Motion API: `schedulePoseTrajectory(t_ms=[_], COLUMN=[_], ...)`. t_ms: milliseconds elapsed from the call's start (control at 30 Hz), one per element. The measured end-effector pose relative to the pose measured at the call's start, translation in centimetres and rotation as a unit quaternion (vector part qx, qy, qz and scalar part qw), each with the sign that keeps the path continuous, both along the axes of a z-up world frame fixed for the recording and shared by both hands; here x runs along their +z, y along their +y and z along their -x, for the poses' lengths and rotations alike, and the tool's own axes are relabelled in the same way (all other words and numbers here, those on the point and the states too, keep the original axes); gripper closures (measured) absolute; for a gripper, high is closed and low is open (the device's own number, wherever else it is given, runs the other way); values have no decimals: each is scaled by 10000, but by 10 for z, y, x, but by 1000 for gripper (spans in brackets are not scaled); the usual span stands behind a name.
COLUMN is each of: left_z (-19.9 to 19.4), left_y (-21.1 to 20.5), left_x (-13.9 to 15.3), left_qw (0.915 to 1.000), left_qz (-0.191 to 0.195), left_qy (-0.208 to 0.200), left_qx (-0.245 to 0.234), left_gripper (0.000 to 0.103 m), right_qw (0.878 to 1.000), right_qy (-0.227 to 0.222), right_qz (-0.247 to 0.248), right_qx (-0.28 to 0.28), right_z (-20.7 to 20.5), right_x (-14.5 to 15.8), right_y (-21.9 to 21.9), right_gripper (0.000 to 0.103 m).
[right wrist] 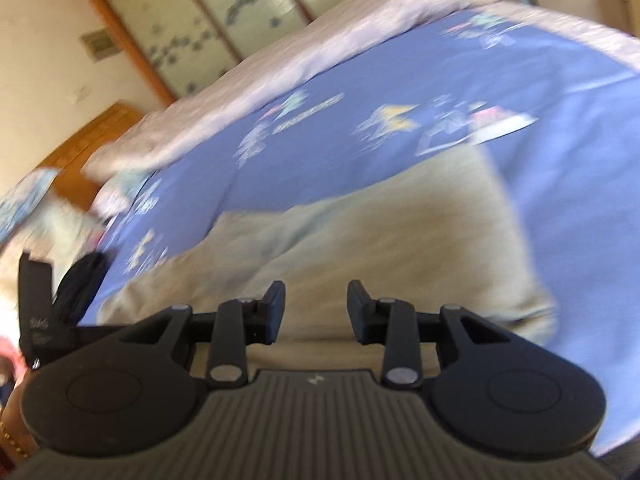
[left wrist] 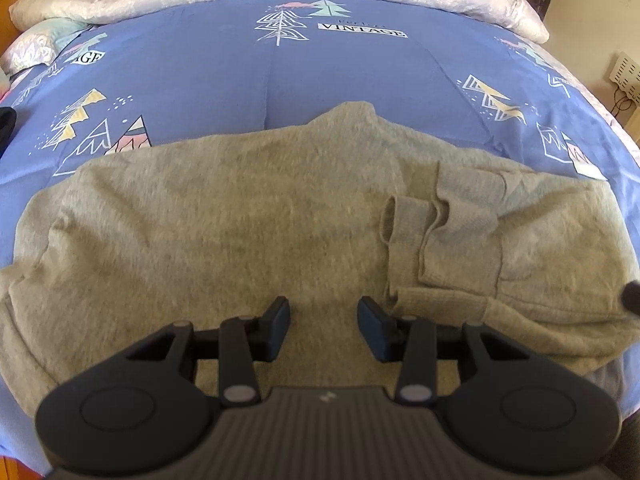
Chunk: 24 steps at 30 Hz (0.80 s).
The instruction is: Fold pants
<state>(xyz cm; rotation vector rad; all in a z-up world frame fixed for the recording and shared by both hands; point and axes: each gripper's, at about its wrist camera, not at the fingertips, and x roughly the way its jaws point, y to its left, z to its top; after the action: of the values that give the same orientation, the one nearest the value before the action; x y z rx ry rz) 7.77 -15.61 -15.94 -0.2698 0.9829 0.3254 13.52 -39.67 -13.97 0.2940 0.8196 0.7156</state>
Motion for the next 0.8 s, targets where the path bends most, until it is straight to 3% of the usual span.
schedulePoseTrajectory(t_ms=[100,167,300,500,667,800], left_z=[2,2,4,5,5,4], left_y=[-2,-3,-3,-1,0,-2], left_x=[-2,-3,-4,-3,-3,-3], left_qw=[9999,9999,9998,9998,9998,9998], left_qz=[-81,-124,-133,-64,-40,-75], left_qy=[-33,-39,-77,-119,-129,-118], left_qx=[-72,-94,-123,-134,-157,-170], left_gripper=[63,63,62,61,58,57], right_qw=[9990,9959,9958,9969,9993,9915], right_qy=[146,573,391,585,166,156], right_qz=[129,368,536,116,-232,-404], right_qx=[411,600,627,510,-241,-1223], right_z=[7,6,10,6,3,-11], right_x=[-11,-29,-32,-23,-5,-5], right_y=[27,43,47,31,-21,-69], right_gripper=[66,65,66,66,57,40])
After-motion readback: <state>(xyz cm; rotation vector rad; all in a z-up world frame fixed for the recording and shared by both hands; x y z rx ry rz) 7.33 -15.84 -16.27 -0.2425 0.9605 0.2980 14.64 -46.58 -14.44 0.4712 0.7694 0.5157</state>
